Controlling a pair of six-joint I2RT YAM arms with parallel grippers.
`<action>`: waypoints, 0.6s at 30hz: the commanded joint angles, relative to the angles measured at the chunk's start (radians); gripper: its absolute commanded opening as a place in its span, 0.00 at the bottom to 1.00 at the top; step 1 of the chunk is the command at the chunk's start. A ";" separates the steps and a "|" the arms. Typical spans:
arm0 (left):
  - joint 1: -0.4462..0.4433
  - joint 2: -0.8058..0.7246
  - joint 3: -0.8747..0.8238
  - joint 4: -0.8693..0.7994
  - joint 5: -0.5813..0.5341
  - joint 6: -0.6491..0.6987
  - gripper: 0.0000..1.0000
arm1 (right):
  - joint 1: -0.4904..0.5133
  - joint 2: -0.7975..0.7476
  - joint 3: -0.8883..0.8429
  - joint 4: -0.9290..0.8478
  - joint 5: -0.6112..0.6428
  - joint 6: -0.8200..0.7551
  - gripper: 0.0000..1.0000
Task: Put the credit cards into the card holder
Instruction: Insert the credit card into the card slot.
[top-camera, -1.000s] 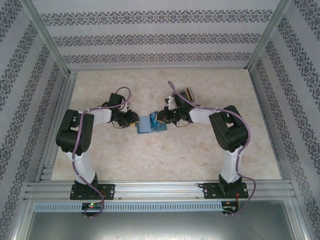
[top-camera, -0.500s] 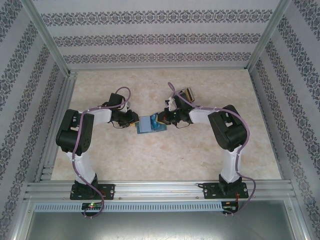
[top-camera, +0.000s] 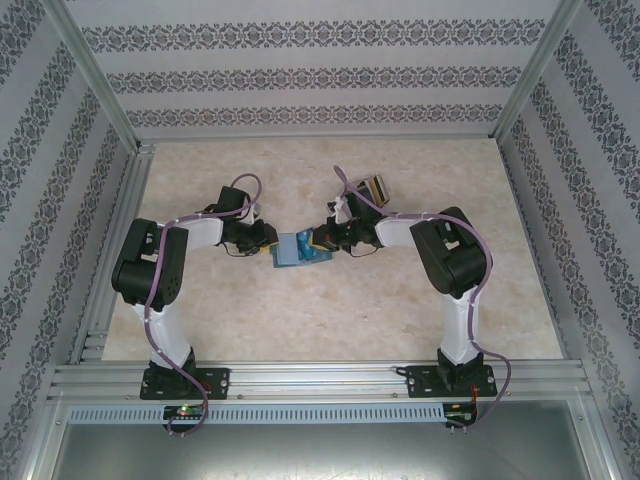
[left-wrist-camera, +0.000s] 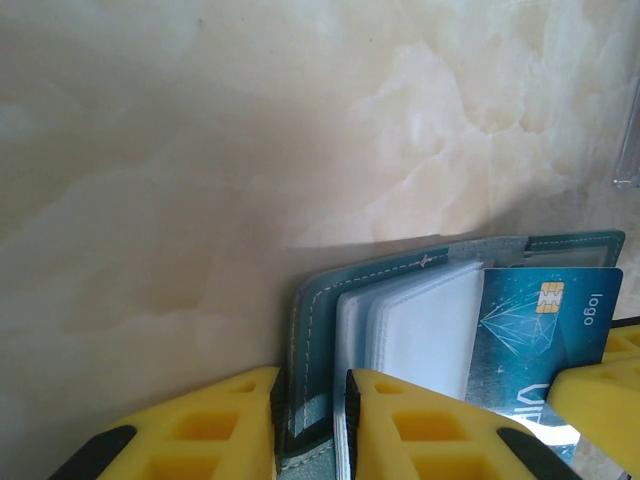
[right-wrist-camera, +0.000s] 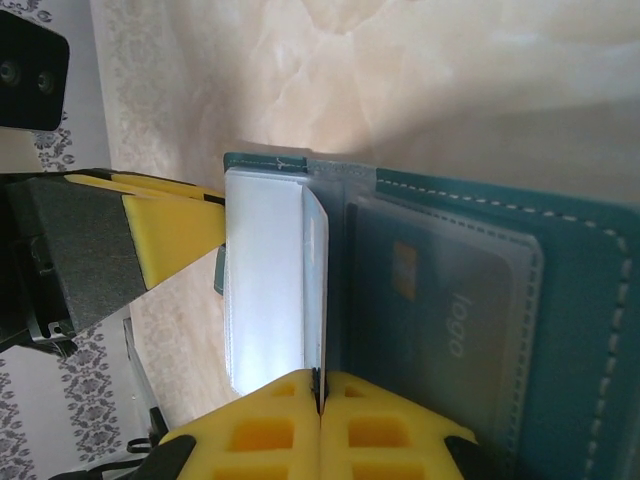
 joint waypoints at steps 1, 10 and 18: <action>-0.008 0.022 -0.013 0.009 0.020 0.001 0.25 | 0.019 0.037 0.025 -0.023 -0.010 0.007 0.06; -0.009 0.015 -0.017 0.012 0.020 0.000 0.25 | 0.067 0.065 0.085 -0.109 0.022 -0.032 0.06; -0.010 0.020 -0.010 0.019 0.024 -0.005 0.24 | 0.099 0.051 0.093 -0.145 0.118 -0.024 0.07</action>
